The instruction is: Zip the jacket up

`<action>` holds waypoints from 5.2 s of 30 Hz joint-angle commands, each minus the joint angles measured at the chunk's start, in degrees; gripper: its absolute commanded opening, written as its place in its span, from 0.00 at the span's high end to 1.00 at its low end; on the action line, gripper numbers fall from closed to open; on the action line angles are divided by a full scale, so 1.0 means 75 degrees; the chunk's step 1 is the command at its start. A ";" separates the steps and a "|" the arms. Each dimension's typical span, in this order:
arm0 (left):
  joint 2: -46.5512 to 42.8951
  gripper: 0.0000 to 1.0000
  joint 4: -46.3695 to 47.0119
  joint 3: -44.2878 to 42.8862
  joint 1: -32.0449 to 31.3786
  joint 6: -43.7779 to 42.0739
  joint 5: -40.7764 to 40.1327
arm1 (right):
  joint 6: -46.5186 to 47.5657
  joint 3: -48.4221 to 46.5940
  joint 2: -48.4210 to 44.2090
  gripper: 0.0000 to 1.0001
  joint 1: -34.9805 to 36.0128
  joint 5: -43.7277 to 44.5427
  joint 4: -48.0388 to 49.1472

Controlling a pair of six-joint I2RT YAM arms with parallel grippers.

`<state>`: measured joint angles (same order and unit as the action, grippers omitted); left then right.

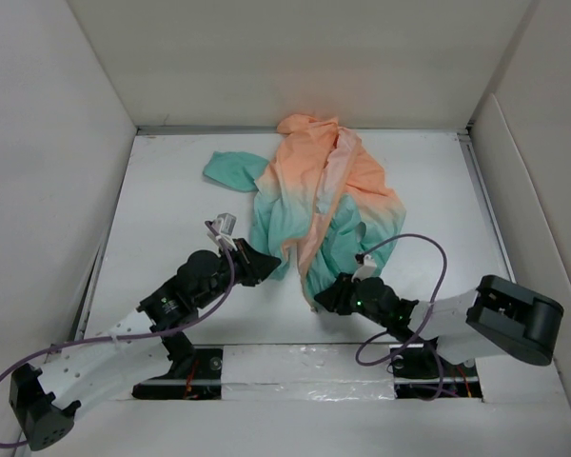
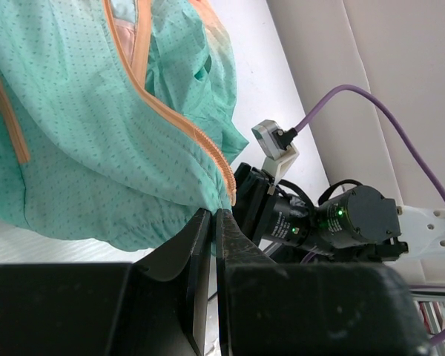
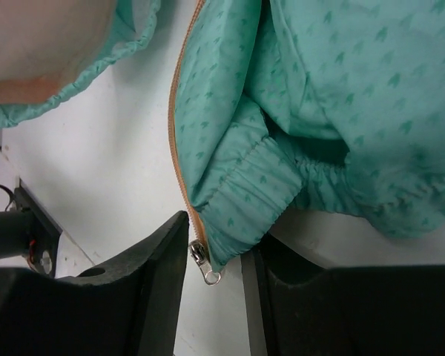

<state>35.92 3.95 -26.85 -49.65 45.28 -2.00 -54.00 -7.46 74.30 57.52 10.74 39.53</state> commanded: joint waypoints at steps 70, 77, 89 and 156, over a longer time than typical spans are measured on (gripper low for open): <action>0.1304 1.00 0.3306 -0.0358 -0.0047 0.0889 -0.0283 | 0.3684 -0.2204 -0.3567 1.00 -0.0181 0.1345 0.0250; 0.1760 1.00 0.3563 -0.0474 -0.0376 0.0971 -0.0730 | 0.3590 -0.2122 -0.3474 1.00 -0.0181 0.1310 0.0389; 0.2042 1.00 0.3868 -0.0580 -0.0376 0.0994 -0.0601 | 0.3602 -0.2134 -0.3321 1.00 -0.0181 0.1356 0.0367; 0.2347 1.00 0.3622 -0.0580 -0.0376 0.1088 -0.0753 | 0.4821 -0.3083 -0.2466 1.00 0.0933 0.3653 -0.0302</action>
<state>53.95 27.64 -29.87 -52.31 53.10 -8.32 -18.85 -27.66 55.72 64.18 35.75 34.65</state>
